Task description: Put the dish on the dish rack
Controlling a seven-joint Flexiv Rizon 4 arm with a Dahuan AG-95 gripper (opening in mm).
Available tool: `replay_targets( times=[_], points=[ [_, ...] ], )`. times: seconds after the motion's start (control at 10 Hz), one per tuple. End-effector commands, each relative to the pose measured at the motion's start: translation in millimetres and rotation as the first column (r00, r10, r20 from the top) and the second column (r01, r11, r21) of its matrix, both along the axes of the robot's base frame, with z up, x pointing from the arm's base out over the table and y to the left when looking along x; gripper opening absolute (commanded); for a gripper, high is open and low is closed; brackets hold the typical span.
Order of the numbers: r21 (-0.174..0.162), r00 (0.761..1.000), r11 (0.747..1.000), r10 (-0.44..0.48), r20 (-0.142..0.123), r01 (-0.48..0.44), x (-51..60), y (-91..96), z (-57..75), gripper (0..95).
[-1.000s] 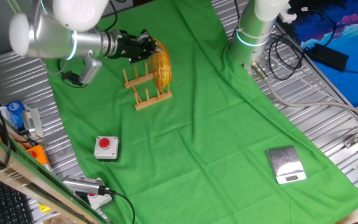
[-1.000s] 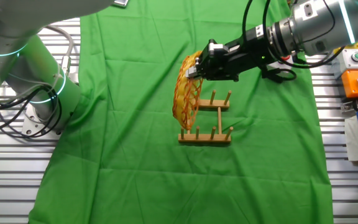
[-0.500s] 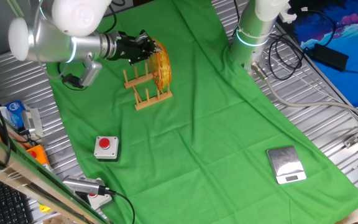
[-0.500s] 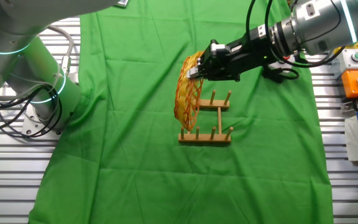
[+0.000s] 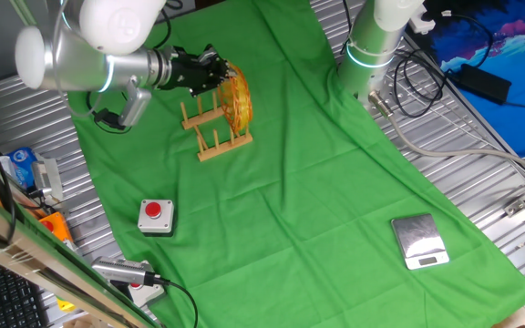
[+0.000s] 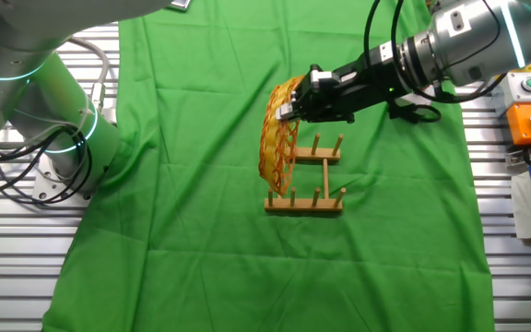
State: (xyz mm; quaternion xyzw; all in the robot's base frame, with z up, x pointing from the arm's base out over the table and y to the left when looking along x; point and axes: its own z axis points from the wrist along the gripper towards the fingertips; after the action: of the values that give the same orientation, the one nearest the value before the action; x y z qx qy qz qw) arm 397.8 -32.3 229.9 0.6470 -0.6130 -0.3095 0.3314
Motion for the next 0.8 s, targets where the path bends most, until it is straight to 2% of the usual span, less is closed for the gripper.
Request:
replay_targets(
  times=[0.1,0.4,0.6,0.8],
  points=[
    [0.006,1.000,1.000,0.007,0.003,-0.007,-0.3,-0.3,-0.2,0.0],
    [0.026,0.999,0.999,0.042,-0.003,-0.042,-0.1,-2.5,-3.8,0.0],
    [-0.010,0.998,0.998,0.059,-0.011,-0.059,-2.4,-6.8,-2.2,0.0],
    [-0.030,0.998,0.998,0.057,-0.017,-0.057,-3.8,-10.9,-3.2,0.0]
  ],
)
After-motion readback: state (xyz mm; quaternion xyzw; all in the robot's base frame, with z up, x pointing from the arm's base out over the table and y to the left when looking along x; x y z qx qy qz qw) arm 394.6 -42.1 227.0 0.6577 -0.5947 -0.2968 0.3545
